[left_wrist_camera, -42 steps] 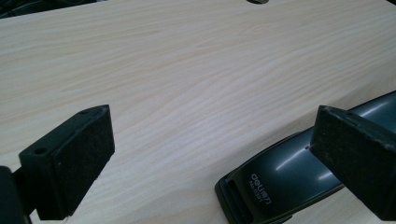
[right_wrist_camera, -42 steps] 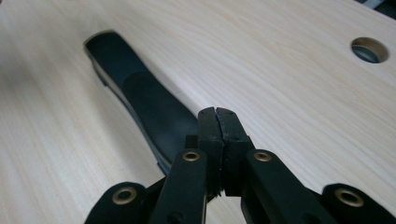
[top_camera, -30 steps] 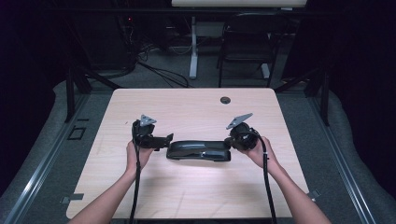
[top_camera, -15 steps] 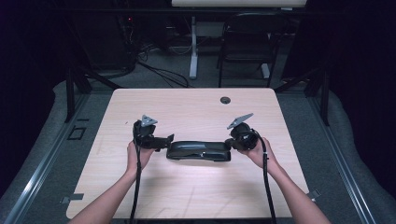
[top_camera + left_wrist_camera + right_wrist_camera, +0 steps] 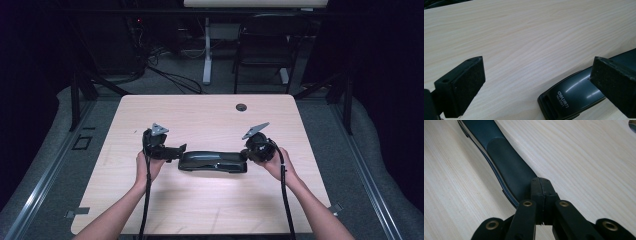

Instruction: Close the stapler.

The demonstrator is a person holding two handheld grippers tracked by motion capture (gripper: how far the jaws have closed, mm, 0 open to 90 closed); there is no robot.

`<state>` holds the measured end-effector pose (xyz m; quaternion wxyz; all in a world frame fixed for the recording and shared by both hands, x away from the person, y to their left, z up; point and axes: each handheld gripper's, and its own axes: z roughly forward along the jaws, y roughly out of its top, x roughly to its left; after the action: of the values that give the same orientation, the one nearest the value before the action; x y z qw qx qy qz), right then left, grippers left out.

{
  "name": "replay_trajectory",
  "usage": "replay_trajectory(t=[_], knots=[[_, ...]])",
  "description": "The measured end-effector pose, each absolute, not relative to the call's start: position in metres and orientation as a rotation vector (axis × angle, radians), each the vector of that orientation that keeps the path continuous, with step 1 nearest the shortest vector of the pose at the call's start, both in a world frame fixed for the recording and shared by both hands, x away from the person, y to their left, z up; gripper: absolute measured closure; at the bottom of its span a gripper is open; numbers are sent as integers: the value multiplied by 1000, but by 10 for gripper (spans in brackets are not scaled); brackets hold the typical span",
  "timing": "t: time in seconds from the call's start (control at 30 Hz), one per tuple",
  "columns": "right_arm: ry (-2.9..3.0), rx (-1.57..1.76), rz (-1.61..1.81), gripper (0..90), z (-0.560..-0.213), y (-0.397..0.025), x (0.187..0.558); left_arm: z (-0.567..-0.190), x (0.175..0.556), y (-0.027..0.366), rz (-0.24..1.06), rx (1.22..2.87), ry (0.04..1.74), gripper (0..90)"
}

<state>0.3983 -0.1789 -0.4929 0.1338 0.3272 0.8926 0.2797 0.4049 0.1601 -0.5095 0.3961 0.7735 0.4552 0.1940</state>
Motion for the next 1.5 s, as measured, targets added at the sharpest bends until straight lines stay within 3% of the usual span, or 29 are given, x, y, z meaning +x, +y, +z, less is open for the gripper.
replay_trajectory(t=[0.4,0.63,0.83,1.0,1.33,1.5], knots=[[2548,951,904,896,-476,-180,394,-508,404,161,505,1962,1143,2],[2547,944,917,830,-473,-179,391,-508,404,161,504,1962,1141,2],[2540,957,940,679,-464,-182,384,-507,404,163,508,1956,1147,2],[2511,1004,972,495,-457,-191,381,-507,404,163,504,1959,1145,2],[2439,1101,973,252,-458,-217,363,-508,404,162,503,1960,1138,2],[2439,1122,940,174,-465,-227,349,-508,405,161,500,1967,1137,2]])
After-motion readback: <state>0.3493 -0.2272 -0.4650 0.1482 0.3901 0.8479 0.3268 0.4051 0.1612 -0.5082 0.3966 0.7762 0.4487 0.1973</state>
